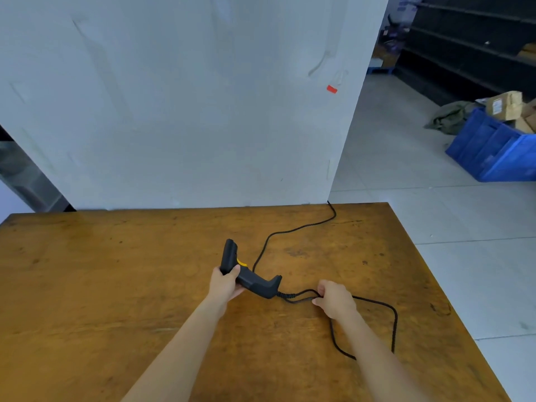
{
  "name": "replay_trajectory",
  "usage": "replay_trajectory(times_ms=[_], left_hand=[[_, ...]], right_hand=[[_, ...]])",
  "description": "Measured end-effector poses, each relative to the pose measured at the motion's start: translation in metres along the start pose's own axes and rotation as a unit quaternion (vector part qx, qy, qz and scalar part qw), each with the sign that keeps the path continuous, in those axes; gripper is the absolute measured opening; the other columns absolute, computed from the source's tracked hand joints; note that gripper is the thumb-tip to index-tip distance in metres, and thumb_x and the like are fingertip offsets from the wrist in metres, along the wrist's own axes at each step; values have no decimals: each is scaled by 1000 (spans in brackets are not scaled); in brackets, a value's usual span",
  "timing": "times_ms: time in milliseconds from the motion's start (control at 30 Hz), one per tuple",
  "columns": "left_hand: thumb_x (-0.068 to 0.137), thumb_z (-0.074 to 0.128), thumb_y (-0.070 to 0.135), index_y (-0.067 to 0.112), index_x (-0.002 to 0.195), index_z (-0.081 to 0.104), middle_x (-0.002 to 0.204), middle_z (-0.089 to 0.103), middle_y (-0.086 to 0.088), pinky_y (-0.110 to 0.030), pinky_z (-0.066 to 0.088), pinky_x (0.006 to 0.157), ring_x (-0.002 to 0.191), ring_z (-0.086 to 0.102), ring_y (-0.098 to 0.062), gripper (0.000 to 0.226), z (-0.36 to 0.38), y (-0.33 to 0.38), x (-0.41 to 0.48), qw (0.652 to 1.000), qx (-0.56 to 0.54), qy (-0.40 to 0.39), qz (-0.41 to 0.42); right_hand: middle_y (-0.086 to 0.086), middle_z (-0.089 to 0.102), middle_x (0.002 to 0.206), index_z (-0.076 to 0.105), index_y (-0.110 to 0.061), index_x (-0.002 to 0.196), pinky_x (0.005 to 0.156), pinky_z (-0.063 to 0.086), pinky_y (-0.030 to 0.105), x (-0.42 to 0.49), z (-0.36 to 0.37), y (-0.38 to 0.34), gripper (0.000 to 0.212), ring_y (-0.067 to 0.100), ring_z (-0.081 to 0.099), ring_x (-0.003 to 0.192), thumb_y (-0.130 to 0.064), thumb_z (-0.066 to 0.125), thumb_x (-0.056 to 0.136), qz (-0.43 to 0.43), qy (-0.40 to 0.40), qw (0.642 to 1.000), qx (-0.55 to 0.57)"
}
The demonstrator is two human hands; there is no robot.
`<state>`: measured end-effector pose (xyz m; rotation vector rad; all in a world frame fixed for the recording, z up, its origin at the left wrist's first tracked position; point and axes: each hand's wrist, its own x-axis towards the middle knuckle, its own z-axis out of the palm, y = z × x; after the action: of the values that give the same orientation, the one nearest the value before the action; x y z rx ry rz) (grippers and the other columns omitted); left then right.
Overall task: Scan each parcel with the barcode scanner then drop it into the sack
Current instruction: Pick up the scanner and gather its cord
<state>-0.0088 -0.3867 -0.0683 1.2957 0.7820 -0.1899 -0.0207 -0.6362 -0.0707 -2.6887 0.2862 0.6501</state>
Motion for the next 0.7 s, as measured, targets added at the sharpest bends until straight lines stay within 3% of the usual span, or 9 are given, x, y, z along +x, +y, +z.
replay_trajectory(times_ms=[133,200,333,500,600,700], left_hand=[[96,57,12,9,129,44,106,54,-8,-41,54,81,95,60,-29,35,17,-7,7,1000,4,-6,-20],[96,57,12,8,130,44,109,55,-10,-40,54,79,94,60,-29,36,28,-9,11,999,18,-19,-30],[96,57,11,8,133,44,126,56,-16,-43,54,80,96,58,-29,39,49,-3,28,996,64,-50,-46],[96,59,15,12,138,42,134,54,-14,-41,53,82,111,58,-33,46,73,9,48,979,159,-113,-64],[96,58,16,18,138,37,134,53,-11,-34,54,71,101,58,-26,47,91,12,57,970,190,-141,-52],[93,62,17,17,121,30,127,51,-10,-28,53,57,90,60,-19,42,107,16,63,970,201,-134,-32]], right_hand=[[7,65,95,53,-15,99,54,45,27,4,0,4,14,25,66,78,-23,62,91,40,68,994,72],[9,65,91,51,-13,96,56,51,30,6,0,8,13,27,68,75,-19,62,91,49,77,991,94],[9,65,90,53,-14,93,60,54,32,13,-7,19,15,24,71,71,-10,62,83,45,24,988,144],[7,62,95,52,-17,98,61,46,28,20,-16,29,41,20,60,80,-2,68,64,33,-47,989,137],[6,57,96,48,-20,98,60,42,26,26,-14,32,46,19,55,80,-7,77,64,28,-63,988,138],[1,52,92,47,-21,97,62,41,23,30,-11,35,48,15,51,80,-16,83,66,27,-62,988,142]])
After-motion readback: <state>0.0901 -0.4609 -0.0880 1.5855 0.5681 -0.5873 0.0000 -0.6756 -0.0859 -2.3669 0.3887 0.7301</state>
